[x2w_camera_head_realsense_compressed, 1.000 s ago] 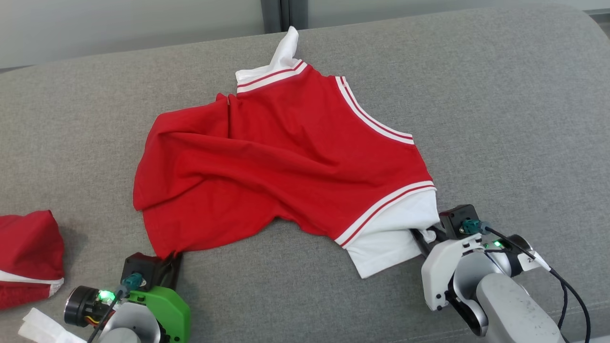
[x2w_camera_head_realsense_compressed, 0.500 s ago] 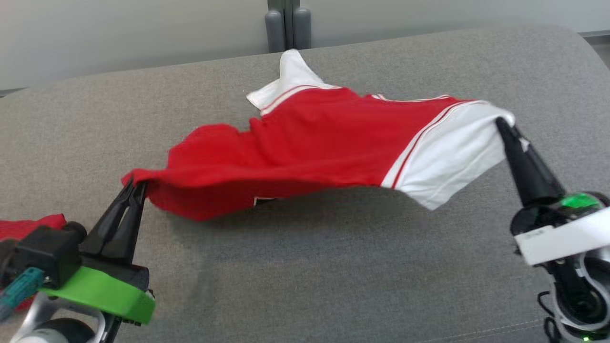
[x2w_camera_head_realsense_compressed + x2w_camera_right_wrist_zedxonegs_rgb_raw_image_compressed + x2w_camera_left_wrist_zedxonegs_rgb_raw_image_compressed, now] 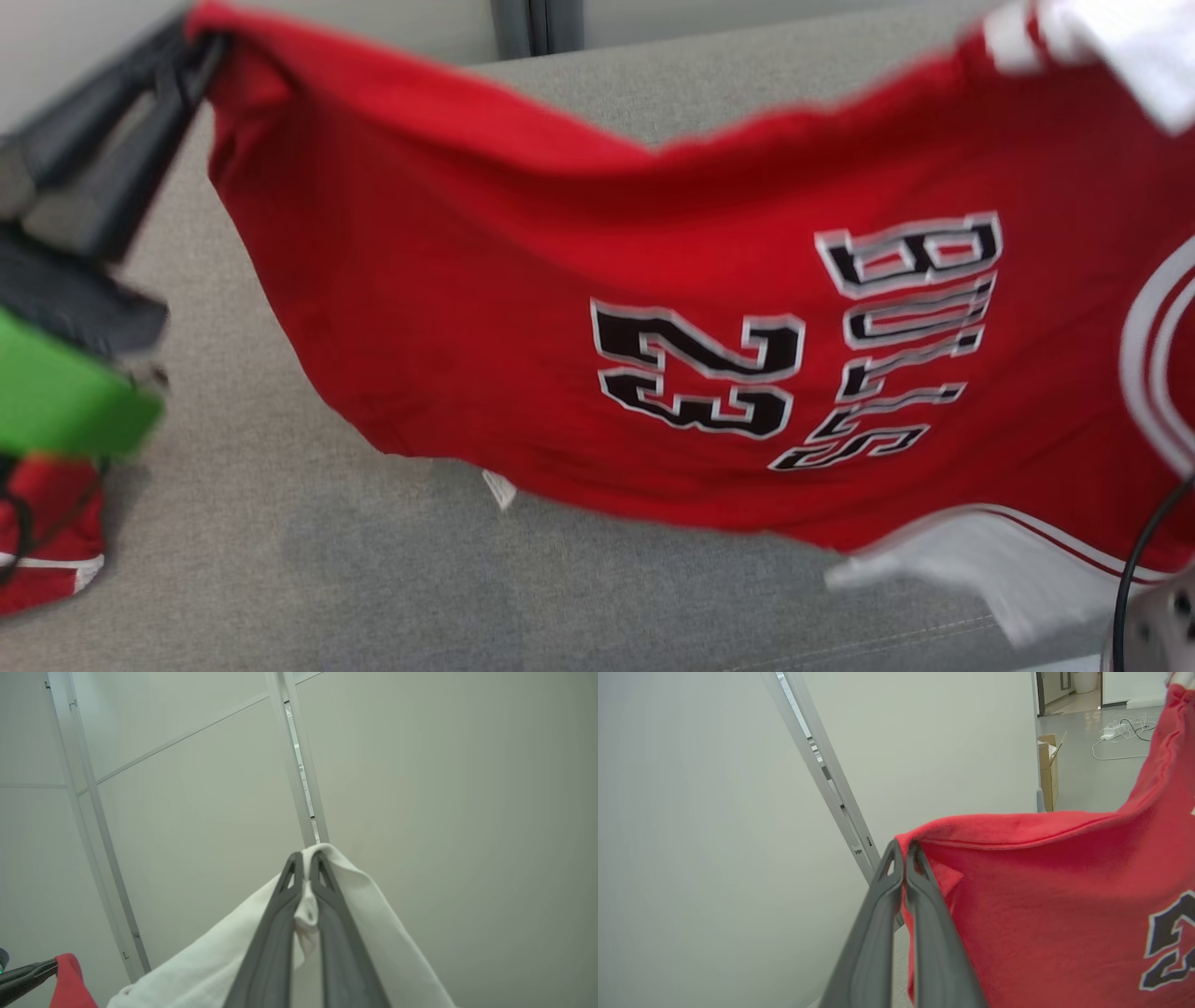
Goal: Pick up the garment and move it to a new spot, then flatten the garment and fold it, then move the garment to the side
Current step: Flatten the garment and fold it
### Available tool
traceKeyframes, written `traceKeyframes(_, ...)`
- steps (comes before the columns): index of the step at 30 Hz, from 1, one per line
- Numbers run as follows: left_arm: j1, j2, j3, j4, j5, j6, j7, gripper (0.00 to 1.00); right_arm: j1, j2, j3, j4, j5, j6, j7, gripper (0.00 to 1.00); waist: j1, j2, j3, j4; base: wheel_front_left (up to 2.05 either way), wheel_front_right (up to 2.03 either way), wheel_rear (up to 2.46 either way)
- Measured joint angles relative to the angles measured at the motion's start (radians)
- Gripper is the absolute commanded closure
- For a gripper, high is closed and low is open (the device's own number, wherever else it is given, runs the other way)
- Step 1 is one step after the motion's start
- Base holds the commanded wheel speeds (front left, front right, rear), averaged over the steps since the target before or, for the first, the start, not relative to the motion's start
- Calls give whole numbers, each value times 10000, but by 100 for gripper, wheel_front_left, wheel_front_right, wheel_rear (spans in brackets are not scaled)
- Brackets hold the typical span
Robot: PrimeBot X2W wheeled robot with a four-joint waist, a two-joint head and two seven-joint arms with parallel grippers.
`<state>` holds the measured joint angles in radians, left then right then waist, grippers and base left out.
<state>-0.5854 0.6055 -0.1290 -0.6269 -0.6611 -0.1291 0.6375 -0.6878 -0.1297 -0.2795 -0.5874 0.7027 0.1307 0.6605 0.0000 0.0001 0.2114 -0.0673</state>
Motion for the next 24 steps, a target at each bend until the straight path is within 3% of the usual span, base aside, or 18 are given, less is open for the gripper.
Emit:
traceKeyframes(5, -3117, -232, -648, 2383, 25, -2, 374, 100, -3115, 268, 397, 2059, -1684, 0, 466, 100, 0, 0, 835, -2, 0, 0, 0)
traceKeyframes(9, -5944, -669, -1181, 4972, 1032, -2, -435, 100, -5405, 610, 913, 4172, -3103, 0, -232, 100, 1, 0, 1739, 58, 0, 0, 0)
traceKeyframes(14, -9263, -1365, -1891, 7716, 1941, -21, -2579, 100, -8571, 784, 949, 6792, -4460, 0, -2188, 100, 3, 0, 2967, 152, 0, 0, 0)
traceKeyframes(17, -10647, -1722, -1925, 9336, 2443, -17, -4149, 100, -9927, 777, 784, 8205, -4679, 0, -3363, 100, 2, 0, 3644, 213, 0, 0, 0)
traceKeyframes(21, -11524, -2094, -2157, 11246, 2970, -13, -5846, 100, -10573, 784, 888, 9967, -4529, 0, -4475, 100, 3, 0, 4427, 277, 0, 0, 0)
traceKeyframes(24, -11290, -2378, -2638, 12126, 2917, -13, -6759, 100, -10016, 798, 1277, 10707, -4232, 0, -5070, 100, 4, -1, 4861, 313, 0, 0, 0)
